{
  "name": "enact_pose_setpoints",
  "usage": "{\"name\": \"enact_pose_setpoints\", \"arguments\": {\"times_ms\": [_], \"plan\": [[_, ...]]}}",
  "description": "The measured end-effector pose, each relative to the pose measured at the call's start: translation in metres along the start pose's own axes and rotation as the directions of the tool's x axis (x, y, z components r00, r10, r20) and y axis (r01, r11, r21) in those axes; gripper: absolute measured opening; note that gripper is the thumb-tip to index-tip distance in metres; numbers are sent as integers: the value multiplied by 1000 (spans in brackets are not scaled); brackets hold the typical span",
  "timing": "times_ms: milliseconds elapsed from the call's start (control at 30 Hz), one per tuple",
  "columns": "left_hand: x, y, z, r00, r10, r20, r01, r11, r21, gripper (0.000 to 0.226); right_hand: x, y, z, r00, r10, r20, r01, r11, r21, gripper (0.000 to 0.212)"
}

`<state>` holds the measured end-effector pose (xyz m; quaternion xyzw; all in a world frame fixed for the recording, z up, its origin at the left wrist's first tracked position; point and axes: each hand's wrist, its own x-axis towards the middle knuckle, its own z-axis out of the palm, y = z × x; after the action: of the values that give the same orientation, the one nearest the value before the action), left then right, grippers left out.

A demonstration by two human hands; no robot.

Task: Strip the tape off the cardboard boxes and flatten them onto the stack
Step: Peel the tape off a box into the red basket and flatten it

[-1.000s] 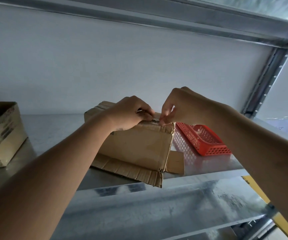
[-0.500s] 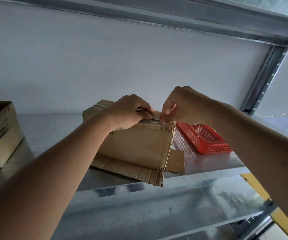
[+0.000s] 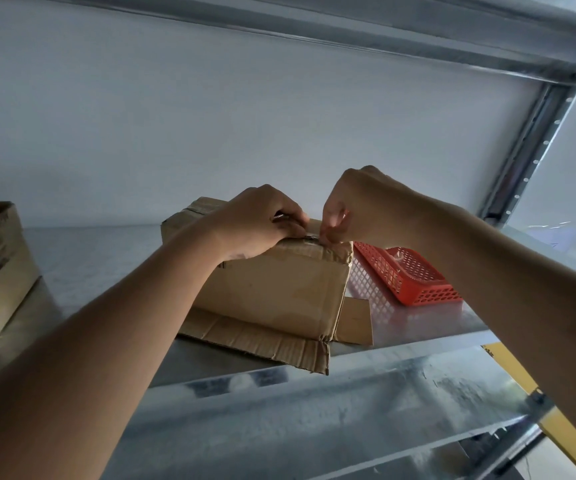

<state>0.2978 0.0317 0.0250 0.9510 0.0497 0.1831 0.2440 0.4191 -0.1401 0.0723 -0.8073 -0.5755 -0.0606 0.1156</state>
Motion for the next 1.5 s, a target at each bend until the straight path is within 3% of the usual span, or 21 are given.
{"name": "enact_pose_setpoints", "arguments": {"times_ms": [267,733,1033,1167,1500], "plan": [[0,0,1,1000,0,-5,0,1000,-7,19,-1,1,-2,999,40,33,-41,999,26,11],[2,-2,2,1000,24,-6,-24,1000,13,16,4,-4,5,997,72,-23,-73,996,-47,31],[-1,2,-1,1000,12,-11,-12,1000,1,16,-7,-1,2,998,51,-25,-51,999,-2,6],[-2,3,-1,1000,-20,-12,20,1000,-19,19,-8,-1,-7,996,78,48,-81,994,74,10],[1,2,0,1000,-6,-14,6,1000,-9,19,4,-2,-10,994,58,88,-60,998,20,9]]}}
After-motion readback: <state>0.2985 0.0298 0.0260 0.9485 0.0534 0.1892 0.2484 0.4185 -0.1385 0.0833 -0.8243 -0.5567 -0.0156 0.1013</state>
